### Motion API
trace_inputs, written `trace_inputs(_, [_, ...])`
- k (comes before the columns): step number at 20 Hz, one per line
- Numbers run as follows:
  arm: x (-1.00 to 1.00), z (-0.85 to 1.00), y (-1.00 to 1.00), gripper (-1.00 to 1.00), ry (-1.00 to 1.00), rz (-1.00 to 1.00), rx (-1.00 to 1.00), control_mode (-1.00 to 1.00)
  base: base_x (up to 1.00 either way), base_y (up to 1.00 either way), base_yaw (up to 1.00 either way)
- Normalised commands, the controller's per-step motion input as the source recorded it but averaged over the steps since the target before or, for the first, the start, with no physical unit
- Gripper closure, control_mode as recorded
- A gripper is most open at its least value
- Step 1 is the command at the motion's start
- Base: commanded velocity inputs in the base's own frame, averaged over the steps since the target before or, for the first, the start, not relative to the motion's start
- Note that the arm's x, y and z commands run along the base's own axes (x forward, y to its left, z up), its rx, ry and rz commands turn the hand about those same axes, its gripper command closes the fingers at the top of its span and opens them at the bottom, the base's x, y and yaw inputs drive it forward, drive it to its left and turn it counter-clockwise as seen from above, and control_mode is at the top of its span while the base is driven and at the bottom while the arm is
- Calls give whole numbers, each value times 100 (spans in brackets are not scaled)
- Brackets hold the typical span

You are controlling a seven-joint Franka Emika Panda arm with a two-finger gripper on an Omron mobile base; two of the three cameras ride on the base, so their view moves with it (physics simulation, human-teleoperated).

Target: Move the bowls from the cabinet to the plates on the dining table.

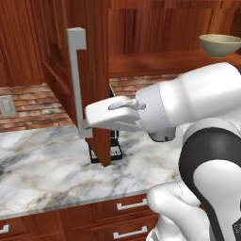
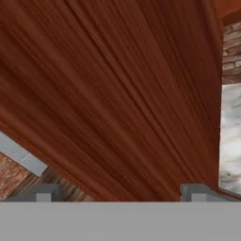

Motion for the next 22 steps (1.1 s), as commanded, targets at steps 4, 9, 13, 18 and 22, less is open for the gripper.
trace_inputs(4, [13, -2, 71, -100, 0, 19, 0, -100, 0, 0, 0])
trace_inputs(9, [17, 0, 56, -100, 0, 20, 0, -100, 0, 0, 0])
trace_inputs(13, [19, 0, 41, -100, 0, 22, 0, -100, 0, 0, 0])
trace_inputs(18, [-1, 9, 9, -100, -2, 18, 0, -100, 0, 0, 0])
trace_inputs(22, [-34, 23, -24, -100, -11, 12, 0, -100, 0, 0, 0])
